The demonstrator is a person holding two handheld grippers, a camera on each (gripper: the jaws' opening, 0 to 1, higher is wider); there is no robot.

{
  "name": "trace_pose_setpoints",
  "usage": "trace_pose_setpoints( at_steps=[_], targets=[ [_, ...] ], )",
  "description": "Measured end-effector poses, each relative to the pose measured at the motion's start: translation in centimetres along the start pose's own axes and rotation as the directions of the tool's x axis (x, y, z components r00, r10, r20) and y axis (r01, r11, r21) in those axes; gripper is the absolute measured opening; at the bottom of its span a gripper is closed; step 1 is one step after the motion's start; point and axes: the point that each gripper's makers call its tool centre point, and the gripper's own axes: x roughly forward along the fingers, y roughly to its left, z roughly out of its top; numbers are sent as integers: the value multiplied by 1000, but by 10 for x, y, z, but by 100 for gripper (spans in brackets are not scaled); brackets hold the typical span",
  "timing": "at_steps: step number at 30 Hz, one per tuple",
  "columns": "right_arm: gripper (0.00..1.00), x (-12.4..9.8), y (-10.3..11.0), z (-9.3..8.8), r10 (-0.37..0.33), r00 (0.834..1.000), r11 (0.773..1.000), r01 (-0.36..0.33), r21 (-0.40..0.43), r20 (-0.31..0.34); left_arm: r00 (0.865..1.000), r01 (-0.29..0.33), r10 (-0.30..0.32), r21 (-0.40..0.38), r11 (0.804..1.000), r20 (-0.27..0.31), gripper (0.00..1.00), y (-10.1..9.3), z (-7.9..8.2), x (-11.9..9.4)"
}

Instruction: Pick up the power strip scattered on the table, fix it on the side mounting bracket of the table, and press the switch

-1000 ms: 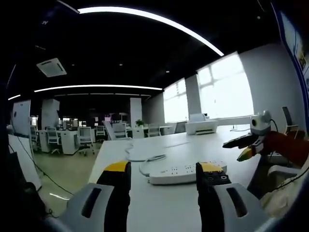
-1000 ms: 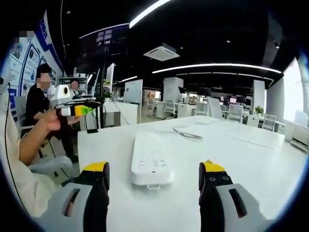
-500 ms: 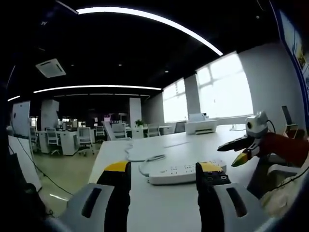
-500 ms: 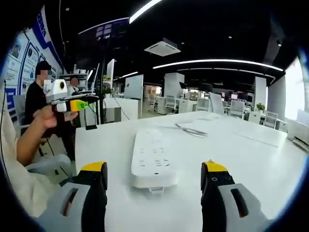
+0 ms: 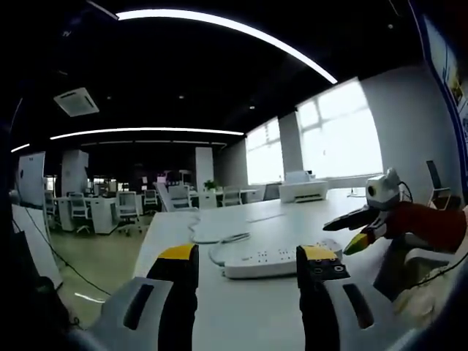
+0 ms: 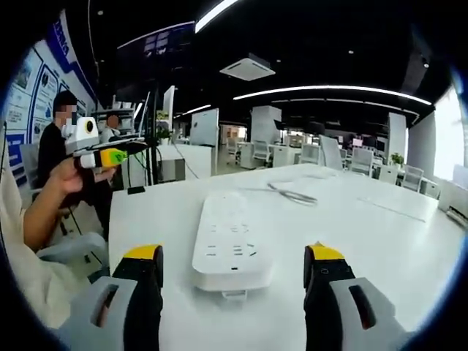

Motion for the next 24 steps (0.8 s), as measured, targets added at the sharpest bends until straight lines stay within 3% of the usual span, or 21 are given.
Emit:
trace_pose_setpoints(
  at_steps=[24],
  targets=[
    [69, 14, 3, -1, 19, 1000, 1000, -19, 6, -9, 1000, 12, -13, 4, 1000, 11, 58, -4, 5, -1]
  ],
)
